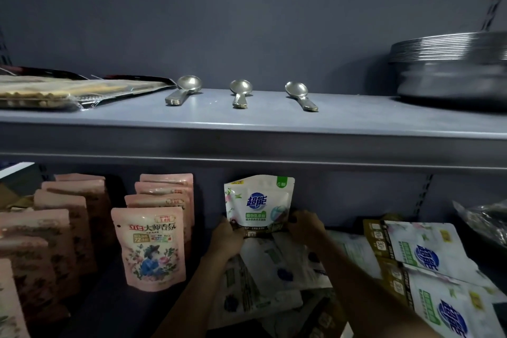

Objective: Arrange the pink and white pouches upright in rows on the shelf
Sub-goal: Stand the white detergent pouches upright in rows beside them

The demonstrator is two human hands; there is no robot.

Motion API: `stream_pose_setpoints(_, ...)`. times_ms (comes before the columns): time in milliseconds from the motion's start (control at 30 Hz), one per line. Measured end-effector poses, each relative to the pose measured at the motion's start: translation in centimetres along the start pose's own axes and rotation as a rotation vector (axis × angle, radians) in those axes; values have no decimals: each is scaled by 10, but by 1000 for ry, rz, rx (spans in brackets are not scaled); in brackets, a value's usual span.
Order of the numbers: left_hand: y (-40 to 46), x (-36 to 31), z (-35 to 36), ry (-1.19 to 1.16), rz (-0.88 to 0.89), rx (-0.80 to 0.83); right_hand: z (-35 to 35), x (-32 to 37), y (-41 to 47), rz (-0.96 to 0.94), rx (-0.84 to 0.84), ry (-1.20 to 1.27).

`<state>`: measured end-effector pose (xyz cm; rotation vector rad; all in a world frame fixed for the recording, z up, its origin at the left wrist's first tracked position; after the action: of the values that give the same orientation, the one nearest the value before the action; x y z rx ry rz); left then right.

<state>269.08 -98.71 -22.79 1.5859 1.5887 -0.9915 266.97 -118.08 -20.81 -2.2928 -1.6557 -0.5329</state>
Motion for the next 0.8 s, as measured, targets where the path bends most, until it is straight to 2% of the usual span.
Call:
stream_pose_setpoints(133, -4, -8, -15, 7, 31, -39, -6, 2, -4, 5, -34, 17)
stream_pose_setpoints(233, -13, -17, -26, 116, 34, -10, -12, 6, -8, -29, -78, 55)
stream_pose_setpoints(300, -20, -18, -28, 131, -15, 30, -14, 9, -11, -42, -91, 53)
stream_pose_setpoints(467, -43, -12, -14, -19, -135, 199, -21, 8, -28, -36, -174, 43)
stream_pose_setpoints(600, -48, -3, -11, 99, -105, 221, -25, 8, -52, -91, -215, 36)
stream_pose_setpoints(700, -52, -2, -12, 170, -43, 209, -20, 15, -70, -222, -169, 34)
stream_pose_setpoints(800, -59, -1, -15, 249, 34, 221, -16, 29, -97, -345, 4, 118)
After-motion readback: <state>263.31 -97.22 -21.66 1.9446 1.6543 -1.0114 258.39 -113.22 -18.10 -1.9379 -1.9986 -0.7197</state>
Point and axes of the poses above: each hand's wrist, its own y-axis towards the middle knuckle, its own z-axis out of the palm, x = y × z, the point moved 4 cm from there along y, towards the middle knuckle, and after that the axes turned 1 degree about -x, right-handed, at the moved point
